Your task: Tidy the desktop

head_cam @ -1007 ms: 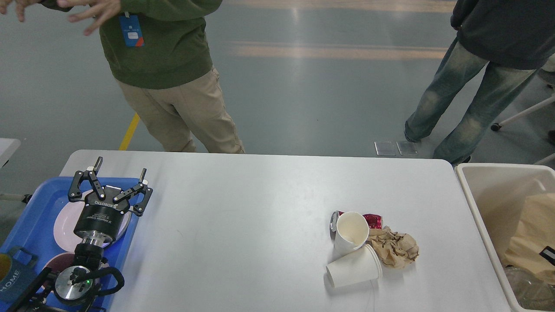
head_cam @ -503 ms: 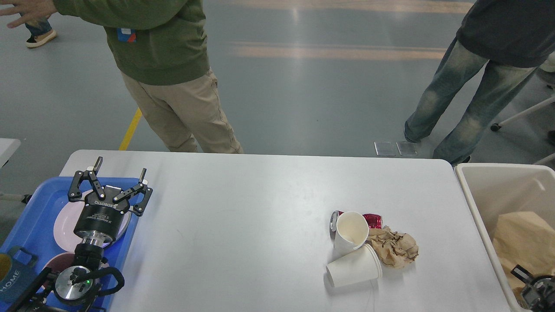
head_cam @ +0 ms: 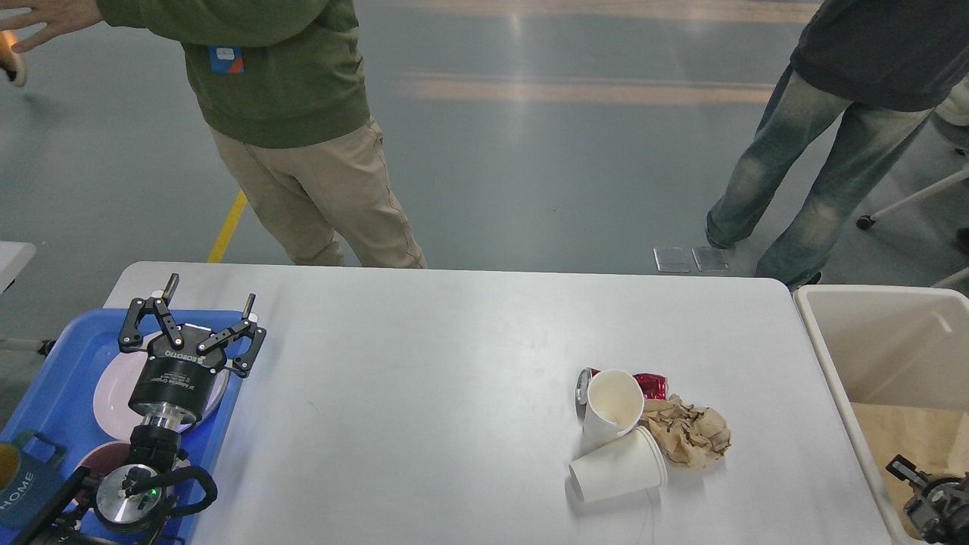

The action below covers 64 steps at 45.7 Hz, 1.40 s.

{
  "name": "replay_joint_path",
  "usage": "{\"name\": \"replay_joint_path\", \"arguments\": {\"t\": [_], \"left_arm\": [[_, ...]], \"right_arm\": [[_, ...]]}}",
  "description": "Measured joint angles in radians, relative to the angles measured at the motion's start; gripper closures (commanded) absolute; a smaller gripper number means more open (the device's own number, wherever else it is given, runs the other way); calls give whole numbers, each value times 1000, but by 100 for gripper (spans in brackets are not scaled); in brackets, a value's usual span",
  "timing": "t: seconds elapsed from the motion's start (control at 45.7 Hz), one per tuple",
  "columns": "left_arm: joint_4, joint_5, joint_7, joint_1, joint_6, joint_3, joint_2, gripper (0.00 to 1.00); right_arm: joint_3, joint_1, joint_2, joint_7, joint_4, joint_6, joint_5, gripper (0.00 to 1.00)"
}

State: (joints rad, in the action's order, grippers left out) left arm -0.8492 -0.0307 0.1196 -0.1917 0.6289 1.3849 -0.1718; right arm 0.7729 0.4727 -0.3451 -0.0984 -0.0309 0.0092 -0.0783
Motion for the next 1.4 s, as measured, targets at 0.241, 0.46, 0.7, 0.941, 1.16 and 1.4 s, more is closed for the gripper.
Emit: {"name": "replay_joint_path", "arguments": {"t": [0.241, 0.46, 0.7, 0.941, 1.16, 1.4], "left_arm": [[1, 0, 0, 0, 0, 0, 0, 3], [1, 0, 0, 0, 0, 0, 0, 3], [0, 0, 0, 0, 0, 0, 0, 3], [0, 0, 0, 0, 0, -1, 1, 3], [1, 0, 0, 0, 0, -1, 1, 3], [1, 0, 1, 0, -1, -1, 0, 3]], "right_arm": [[6, 124, -98, -2, -131, 19, 11, 0], [76, 413, -245, -43, -383, 179, 74, 0], [272, 860, -300, -89, -712, 421, 149, 0], [444, 1273, -198, -90, -1031, 650, 145, 0], [459, 1590, -132, -95, -1339, 730, 128, 0], [467, 1869, -86, -102, -1572, 710, 42, 0]]}}
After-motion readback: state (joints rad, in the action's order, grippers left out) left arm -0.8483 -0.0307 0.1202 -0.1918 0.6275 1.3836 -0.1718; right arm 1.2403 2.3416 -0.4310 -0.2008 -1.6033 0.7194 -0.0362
